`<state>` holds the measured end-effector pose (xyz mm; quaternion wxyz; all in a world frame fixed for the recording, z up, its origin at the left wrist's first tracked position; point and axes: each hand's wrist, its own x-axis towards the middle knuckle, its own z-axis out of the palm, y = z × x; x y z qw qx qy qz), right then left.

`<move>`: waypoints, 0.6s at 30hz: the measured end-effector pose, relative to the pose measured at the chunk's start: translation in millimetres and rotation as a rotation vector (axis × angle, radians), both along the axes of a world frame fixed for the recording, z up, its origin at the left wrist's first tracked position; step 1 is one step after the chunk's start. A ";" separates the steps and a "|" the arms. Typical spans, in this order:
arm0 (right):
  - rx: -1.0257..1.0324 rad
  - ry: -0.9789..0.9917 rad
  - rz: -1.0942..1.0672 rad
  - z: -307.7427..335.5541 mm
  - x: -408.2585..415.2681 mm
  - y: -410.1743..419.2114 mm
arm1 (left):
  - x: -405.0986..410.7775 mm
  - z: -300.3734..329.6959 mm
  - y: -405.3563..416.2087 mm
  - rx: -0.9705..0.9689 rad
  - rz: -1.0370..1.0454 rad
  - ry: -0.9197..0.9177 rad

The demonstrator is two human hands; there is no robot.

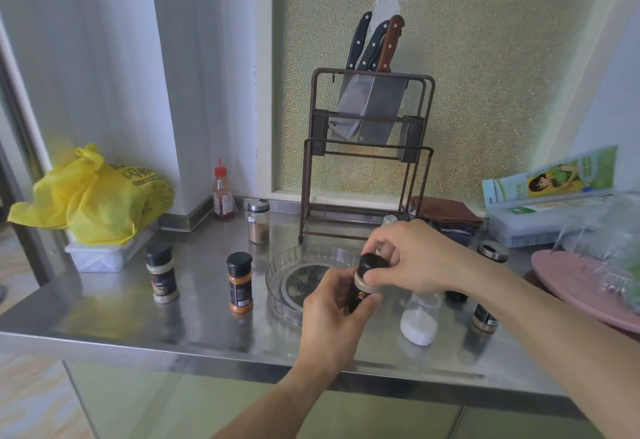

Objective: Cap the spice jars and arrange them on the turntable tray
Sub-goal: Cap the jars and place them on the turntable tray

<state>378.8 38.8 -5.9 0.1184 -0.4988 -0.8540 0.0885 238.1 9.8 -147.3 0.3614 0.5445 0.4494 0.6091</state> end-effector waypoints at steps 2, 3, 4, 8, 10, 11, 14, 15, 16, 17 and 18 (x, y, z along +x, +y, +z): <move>0.037 0.027 -0.039 -1.6 0.2 4.1 | 3.6 5.1 5.0 0.014 0.047 0.033; 0.051 0.038 -0.058 -2.0 1.3 7.0 | 5.9 7.9 9.1 0.021 0.066 0.051; 0.063 0.050 -0.080 -2.2 2.9 10.0 | 8.7 11.9 12.7 0.027 0.083 0.073; 0.117 0.123 -0.176 -4.9 11.0 21.6 | 22.5 27.0 30.3 0.040 0.165 0.203; 0.148 0.114 -0.213 -6.5 14.1 27.5 | 29.6 36.2 37.8 0.027 0.180 0.263; 0.168 0.101 -0.236 -6.9 15.9 30.6 | 33.3 39.6 41.9 0.013 0.171 0.297; 0.192 0.087 -0.342 -10.1 24.6 43.6 | 44.6 42.8 45.8 -0.032 0.145 0.381; 0.189 0.075 -0.373 -12.3 27.8 48.4 | 47.2 40.2 43.2 -0.032 0.147 0.392; 0.181 0.056 -0.395 -15.4 30.4 52.4 | 48.9 36.1 39.2 -0.024 0.142 0.393; 0.165 0.040 -0.407 -19.5 32.0 55.9 | 49.8 31.3 34.0 -0.017 0.129 0.379; 0.148 0.029 -0.412 -23.9 32.7 58.3 | 50.2 25.4 29.0 -0.018 0.110 0.356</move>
